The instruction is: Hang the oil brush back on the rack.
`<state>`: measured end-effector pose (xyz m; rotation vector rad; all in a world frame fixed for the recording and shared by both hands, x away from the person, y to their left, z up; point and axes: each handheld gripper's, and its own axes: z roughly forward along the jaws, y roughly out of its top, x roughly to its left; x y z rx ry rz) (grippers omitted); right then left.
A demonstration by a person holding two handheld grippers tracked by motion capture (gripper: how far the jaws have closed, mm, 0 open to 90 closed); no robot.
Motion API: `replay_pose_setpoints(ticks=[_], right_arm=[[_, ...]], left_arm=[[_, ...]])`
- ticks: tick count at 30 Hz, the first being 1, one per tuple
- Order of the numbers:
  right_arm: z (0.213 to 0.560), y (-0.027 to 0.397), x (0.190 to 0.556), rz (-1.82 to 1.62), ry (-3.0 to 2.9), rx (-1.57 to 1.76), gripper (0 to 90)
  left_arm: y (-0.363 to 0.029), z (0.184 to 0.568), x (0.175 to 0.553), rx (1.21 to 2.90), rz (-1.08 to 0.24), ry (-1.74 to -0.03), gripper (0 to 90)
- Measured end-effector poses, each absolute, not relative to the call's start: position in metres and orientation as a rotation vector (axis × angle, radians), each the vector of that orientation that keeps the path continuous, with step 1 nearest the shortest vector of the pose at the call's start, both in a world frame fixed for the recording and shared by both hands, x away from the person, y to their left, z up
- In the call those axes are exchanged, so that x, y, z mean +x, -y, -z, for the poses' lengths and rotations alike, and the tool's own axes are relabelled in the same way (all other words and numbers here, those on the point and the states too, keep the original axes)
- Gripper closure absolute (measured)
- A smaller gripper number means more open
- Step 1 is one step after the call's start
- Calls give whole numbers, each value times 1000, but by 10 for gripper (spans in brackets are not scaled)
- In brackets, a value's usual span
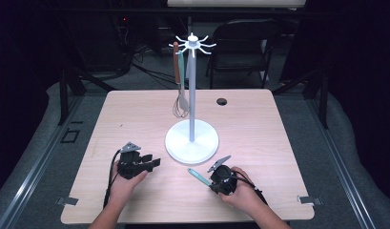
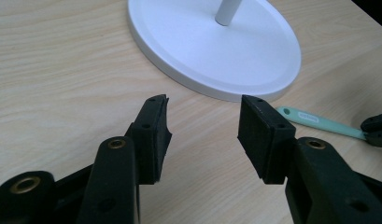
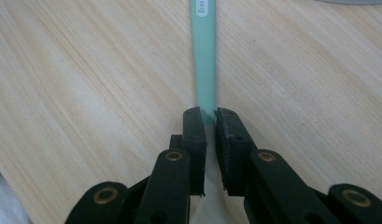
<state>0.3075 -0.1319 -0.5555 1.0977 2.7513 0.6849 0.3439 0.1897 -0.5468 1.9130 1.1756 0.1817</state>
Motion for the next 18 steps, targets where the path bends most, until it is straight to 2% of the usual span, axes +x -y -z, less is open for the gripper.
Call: replay_pose_setpoints(ticks=[18], right_arm=[[550,144,303,-915,-2706,1083,830]], left_arm=[[-148,549,333,1967,-94,-1013,463]])
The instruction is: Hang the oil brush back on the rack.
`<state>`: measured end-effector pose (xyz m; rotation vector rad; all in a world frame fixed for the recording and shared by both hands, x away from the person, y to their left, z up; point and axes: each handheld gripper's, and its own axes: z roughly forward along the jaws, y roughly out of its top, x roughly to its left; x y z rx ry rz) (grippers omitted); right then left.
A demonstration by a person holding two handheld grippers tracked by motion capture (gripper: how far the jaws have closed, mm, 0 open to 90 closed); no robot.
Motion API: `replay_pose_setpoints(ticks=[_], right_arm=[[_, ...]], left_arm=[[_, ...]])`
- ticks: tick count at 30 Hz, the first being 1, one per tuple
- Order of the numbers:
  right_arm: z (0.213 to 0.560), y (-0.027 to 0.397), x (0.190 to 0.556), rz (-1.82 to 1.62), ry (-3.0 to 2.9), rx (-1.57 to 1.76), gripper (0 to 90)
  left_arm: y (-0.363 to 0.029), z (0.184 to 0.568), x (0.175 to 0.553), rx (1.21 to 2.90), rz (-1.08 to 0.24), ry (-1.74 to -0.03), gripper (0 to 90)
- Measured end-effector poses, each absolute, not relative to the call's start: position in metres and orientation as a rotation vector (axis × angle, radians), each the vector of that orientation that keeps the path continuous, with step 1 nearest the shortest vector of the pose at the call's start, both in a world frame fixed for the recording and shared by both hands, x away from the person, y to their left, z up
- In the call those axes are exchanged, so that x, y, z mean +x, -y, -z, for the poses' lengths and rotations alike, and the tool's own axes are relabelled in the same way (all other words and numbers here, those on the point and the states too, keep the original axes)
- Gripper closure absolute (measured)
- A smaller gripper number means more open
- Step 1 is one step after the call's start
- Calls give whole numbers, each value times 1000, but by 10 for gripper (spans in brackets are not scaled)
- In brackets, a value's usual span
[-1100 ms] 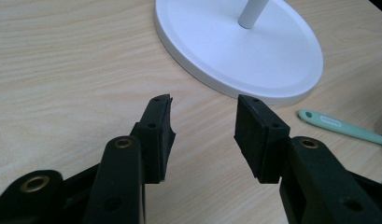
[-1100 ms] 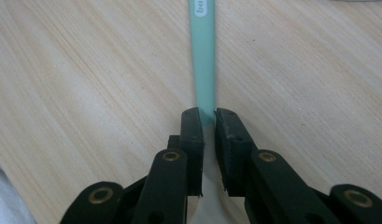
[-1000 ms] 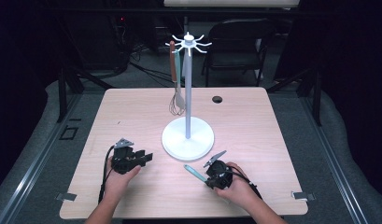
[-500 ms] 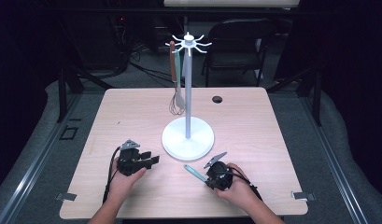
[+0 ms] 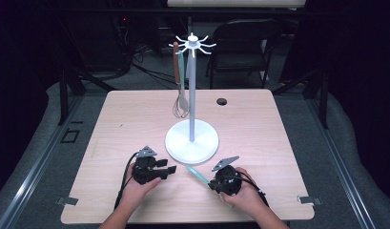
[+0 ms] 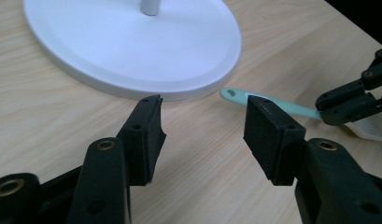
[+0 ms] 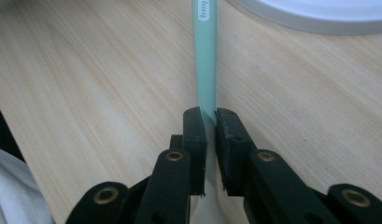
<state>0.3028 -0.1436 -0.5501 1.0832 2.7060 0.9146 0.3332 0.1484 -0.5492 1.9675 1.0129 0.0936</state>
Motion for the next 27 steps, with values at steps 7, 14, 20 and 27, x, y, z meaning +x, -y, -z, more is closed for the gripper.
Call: replay_pose_setpoints(ticks=[7,14,20,27], right_arm=[[543,143,301,-1005,-2674,1063,830],[535,136,297,-1097,-2650,1020,830],[536,130,296,-1120,-2637,1006,828],[540,125,296,-1133,-2632,1009,827]], left_arm=[[-133,552,330,1983,-15,-943,435],[-122,554,329,1971,63,-907,425],[-118,549,327,1944,89,-874,429],[-114,536,324,1904,89,-845,457]])
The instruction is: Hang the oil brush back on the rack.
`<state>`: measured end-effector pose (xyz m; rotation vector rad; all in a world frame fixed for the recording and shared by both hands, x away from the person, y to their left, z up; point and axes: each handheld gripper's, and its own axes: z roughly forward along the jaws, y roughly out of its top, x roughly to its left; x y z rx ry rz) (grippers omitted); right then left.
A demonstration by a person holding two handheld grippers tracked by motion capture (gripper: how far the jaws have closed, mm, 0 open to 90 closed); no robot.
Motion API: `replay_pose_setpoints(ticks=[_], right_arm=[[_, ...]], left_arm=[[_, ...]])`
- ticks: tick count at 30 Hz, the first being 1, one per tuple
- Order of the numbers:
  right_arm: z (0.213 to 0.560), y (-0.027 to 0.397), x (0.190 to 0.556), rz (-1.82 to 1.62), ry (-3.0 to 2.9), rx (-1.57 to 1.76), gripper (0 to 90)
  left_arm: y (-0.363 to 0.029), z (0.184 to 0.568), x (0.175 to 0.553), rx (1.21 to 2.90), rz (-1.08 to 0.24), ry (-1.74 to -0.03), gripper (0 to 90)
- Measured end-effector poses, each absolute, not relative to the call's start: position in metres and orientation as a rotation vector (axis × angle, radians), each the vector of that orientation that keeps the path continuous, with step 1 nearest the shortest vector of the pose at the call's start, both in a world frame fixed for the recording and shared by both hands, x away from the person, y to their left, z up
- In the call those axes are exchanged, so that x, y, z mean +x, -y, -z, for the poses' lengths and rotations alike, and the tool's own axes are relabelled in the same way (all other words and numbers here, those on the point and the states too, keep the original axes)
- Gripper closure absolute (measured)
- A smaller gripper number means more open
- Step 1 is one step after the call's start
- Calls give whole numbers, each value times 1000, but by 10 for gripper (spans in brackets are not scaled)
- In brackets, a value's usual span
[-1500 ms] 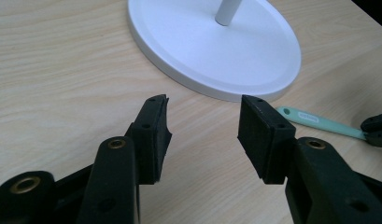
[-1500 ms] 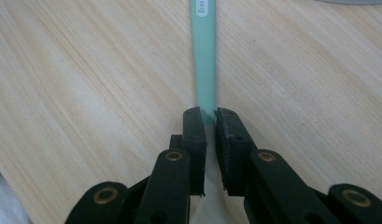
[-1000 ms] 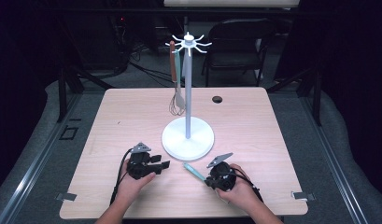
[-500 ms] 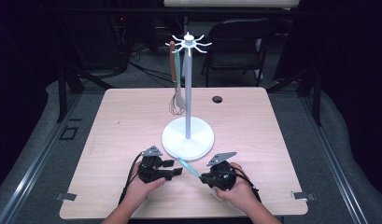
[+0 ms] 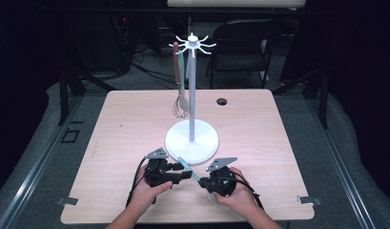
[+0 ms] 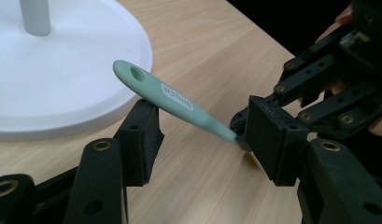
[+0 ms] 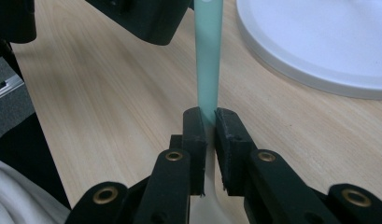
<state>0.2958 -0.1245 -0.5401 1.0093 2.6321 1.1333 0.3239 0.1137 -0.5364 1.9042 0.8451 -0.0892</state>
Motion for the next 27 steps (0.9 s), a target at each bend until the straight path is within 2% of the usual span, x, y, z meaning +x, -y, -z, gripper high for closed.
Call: replay_pose_setpoints(ticks=[4,11,17,21,23,27], right_arm=[[540,124,298,-1161,-2621,1029,825],[548,129,297,-1122,-2634,1066,756],[553,132,297,-1123,-2642,1102,742],[555,132,294,-1105,-2648,1112,765],[556,132,293,-1099,-2649,1116,815],[555,133,292,-1133,-2629,1124,825]], left_arm=[[-110,532,326,1904,63,-863,515],[-107,530,327,1888,65,-849,517],[-102,526,327,1890,51,-842,534],[-97,521,327,1897,28,-827,576],[-95,518,326,1902,18,-821,608],[-90,513,324,1895,3,-805,614]])
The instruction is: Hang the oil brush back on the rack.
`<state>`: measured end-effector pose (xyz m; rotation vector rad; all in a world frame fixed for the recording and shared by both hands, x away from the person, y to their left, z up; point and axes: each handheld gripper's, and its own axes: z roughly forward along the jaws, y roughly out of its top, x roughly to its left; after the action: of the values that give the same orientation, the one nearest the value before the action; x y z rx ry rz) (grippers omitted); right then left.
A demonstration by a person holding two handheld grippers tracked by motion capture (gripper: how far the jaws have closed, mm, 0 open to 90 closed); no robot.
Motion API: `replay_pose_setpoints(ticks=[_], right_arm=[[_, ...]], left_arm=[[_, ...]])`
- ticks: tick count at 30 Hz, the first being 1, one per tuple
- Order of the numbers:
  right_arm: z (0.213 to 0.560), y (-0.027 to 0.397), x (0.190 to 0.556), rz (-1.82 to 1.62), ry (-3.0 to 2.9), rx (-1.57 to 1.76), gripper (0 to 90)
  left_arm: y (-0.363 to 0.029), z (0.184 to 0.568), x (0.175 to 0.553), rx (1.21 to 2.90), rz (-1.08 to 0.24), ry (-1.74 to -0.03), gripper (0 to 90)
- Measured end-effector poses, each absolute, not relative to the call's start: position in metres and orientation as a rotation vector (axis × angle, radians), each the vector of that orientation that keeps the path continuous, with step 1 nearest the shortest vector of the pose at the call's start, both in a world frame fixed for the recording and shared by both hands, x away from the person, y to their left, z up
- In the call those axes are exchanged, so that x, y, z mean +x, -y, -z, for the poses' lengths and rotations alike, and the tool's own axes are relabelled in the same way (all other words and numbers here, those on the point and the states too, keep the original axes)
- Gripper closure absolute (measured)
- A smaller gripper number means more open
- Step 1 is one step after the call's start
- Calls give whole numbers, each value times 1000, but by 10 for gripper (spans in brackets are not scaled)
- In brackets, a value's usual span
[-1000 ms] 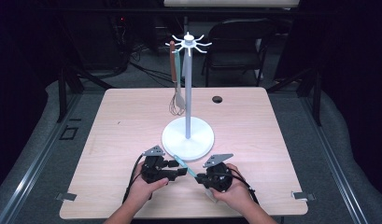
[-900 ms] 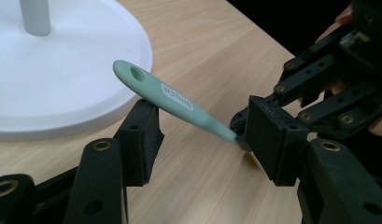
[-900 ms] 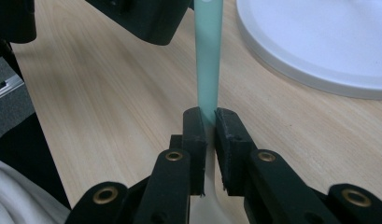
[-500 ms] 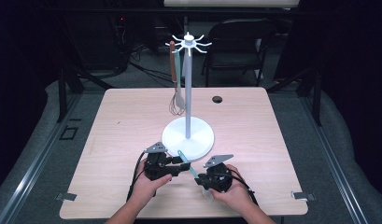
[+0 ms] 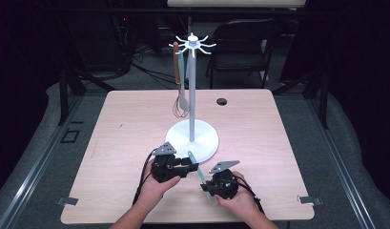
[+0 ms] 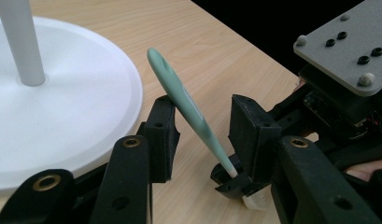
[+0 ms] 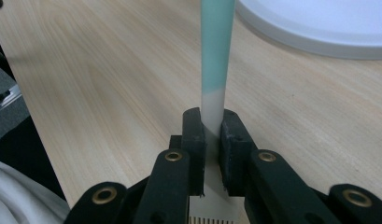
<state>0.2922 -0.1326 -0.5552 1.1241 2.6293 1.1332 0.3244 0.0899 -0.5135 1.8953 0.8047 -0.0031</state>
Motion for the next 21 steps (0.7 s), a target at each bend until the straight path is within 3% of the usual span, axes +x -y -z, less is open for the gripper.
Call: replay_pose_setpoints(ticks=[21], right_arm=[[542,137,294,-1304,-2441,1167,828]], left_arm=[[-69,517,321,1917,38,-782,765]])
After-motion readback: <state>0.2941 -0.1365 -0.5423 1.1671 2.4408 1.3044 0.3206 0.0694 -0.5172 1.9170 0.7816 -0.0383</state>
